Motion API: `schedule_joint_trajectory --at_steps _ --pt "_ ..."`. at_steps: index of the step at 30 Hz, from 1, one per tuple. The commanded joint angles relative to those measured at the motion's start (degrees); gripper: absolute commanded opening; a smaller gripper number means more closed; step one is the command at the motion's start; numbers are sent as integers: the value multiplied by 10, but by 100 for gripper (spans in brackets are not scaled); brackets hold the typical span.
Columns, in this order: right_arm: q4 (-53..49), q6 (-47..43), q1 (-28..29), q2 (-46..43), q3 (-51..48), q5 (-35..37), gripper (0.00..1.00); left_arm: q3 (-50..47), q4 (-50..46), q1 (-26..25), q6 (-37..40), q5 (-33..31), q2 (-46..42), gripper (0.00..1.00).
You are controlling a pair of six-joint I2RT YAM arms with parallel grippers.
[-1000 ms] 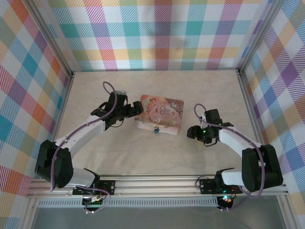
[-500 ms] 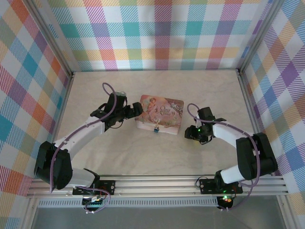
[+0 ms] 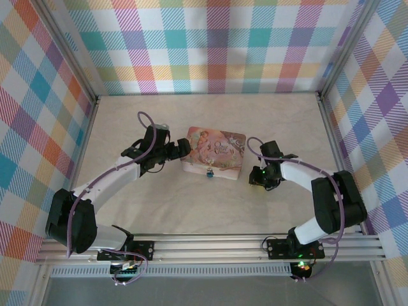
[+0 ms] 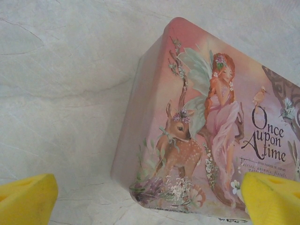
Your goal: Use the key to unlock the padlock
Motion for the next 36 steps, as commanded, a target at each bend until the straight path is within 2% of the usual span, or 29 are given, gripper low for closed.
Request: schedule_joint_trajectory --at_steps 1,8,22,36 --pt "-6 9 26 26 10 -16 27 -3 -10 3 14 -2 -12 100" --pt "-10 20 47 35 15 -10 24 -3 -14 4 17 -6 -15 100" --pt "-23 42 54 -27 21 6 28 -8 -17 5 19 -8 -20 100" --pt "-26 44 61 -7 20 22 33 -10 -22 6 22 -10 -24 100"
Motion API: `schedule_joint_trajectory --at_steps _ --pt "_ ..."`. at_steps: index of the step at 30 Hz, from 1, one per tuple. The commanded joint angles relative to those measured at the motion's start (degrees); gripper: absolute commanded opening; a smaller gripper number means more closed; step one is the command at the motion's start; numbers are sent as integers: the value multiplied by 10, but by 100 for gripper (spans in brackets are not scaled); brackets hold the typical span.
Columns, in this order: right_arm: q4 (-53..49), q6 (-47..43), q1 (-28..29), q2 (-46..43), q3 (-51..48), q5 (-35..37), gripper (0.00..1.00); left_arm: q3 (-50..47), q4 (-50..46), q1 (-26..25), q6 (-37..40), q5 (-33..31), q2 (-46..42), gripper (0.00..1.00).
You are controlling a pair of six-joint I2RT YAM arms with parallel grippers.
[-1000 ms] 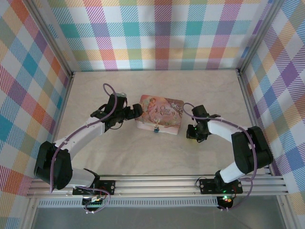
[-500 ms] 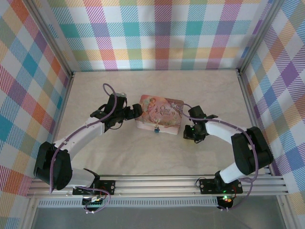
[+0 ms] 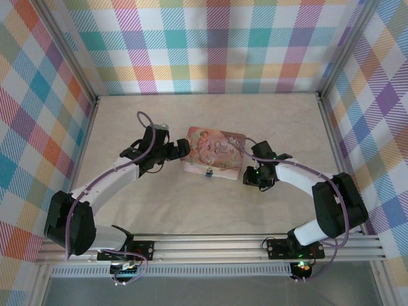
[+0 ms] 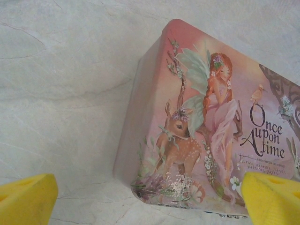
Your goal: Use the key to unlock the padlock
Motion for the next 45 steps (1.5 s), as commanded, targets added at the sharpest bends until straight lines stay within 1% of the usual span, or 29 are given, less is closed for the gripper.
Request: schedule_joint_trajectory --at_steps 1,9,16,22,24,25,29,34,38,41,43,45 --pt "-10 1 5 13 4 3 33 -9 -15 6 12 -8 -13 100" --pt "-13 -6 15 50 13 23 32 -9 -16 7 12 -9 -16 100" --pt "-13 -11 18 61 10 36 20 -9 -20 8 12 -12 -20 100" --pt "-15 -18 18 43 6 53 5 -8 -23 8 12 -13 -24 100" --pt "-15 -20 17 28 3 63 1 -8 -23 8 12 -12 -27 100" --pt "-13 -24 17 19 0 65 0 -8 -24 8 12 -11 -28 100" --pt "4 -44 17 -26 -10 72 0 -11 -23 8 2 1 -38 100" --pt "41 -83 18 -97 -24 70 0 -14 -13 8 -30 46 -56 100" --pt "90 -121 19 -172 -38 51 0 -19 6 7 -72 94 -76 100" --pt "129 -139 19 -227 -49 30 0 -28 68 0 -112 132 -88 99" --pt "156 -137 20 -259 -57 6 0 -29 96 -12 -130 150 -93 99" --pt "184 -121 21 -284 -64 -23 0 -20 111 -29 -134 151 -95 98"
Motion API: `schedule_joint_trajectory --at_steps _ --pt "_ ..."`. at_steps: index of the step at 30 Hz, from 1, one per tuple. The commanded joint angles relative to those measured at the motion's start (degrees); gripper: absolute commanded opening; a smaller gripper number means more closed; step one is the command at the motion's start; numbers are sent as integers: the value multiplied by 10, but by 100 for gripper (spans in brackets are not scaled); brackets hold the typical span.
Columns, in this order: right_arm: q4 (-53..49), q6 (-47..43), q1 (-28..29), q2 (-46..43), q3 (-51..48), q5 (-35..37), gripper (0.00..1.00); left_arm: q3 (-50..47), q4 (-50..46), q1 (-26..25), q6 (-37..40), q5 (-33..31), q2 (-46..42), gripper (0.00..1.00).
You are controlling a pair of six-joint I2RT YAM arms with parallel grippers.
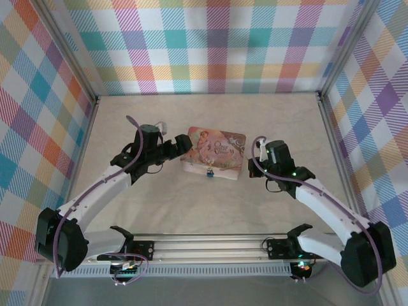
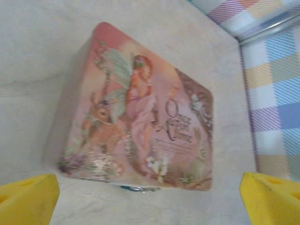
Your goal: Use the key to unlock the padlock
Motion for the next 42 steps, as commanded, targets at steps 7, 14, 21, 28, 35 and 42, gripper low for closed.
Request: schedule_joint_trajectory --at_steps 7,14,21,28,35,42 --pt "140 64 42 -67 -33 -78 0 56 107 -97 -29 29 13 89" --pt "147 69 94 -67 -24 -48 0 123 106 -169 7 19 92 72" --pt "155 75 110 -70 -22 -40 0 166 79 -203 36 17 147 54" --pt "162 83 113 -68 -19 -37 0 180 66 -217 48 20 170 40" --pt "167 92 113 -71 -18 -36 0 186 61 -222 50 17 177 27" --pt "179 107 113 -75 -23 -37 0 195 33 -223 67 -1 172 10"
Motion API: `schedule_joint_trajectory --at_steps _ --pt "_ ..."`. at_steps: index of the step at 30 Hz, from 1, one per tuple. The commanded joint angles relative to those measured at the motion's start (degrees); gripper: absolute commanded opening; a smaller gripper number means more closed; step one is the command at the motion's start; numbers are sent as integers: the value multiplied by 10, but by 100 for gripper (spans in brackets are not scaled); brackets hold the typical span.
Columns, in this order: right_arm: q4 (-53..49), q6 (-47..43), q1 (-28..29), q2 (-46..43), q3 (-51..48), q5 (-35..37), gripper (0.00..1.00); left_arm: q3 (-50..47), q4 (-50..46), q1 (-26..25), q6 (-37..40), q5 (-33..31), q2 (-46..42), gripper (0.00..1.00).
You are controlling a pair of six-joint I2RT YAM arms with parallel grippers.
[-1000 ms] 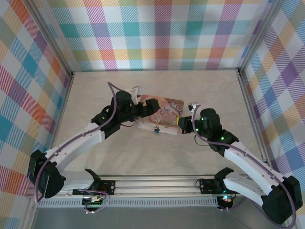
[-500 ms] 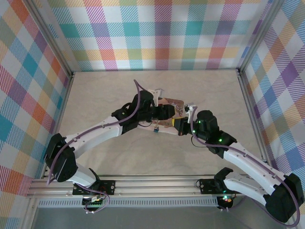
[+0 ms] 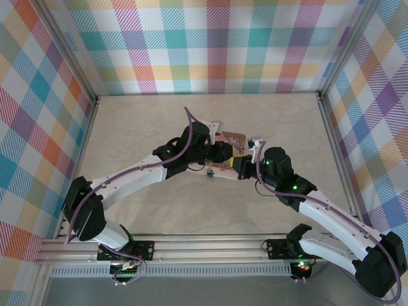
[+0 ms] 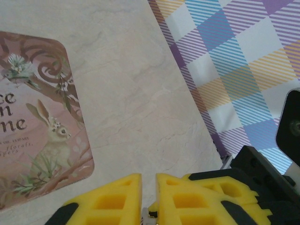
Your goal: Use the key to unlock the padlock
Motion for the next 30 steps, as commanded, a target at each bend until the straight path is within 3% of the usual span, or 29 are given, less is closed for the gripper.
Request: schedule_joint_trajectory --at_steps 1,3,5,14,22,30 --pt "27 13 4 -10 4 0 0 22 -23 -9 16 -14 -4 7" --pt "26 12 5 -11 4 -2 0 22 -29 -8 20 -20 -8 0" --pt "22 7 4 -12 4 -6 1 22 -37 -8 26 -31 -14 0" --pt "9 -43 -8 -70 -25 -33 36 36 -121 -7 88 -92 -63 0" --pt "122 29 -117 -94 -44 -275 49 32 -133 -5 120 -74 -110 0" --pt "226 86 -117 -19 -30 -385 53 26 -92 -3 116 -5 -128 0"
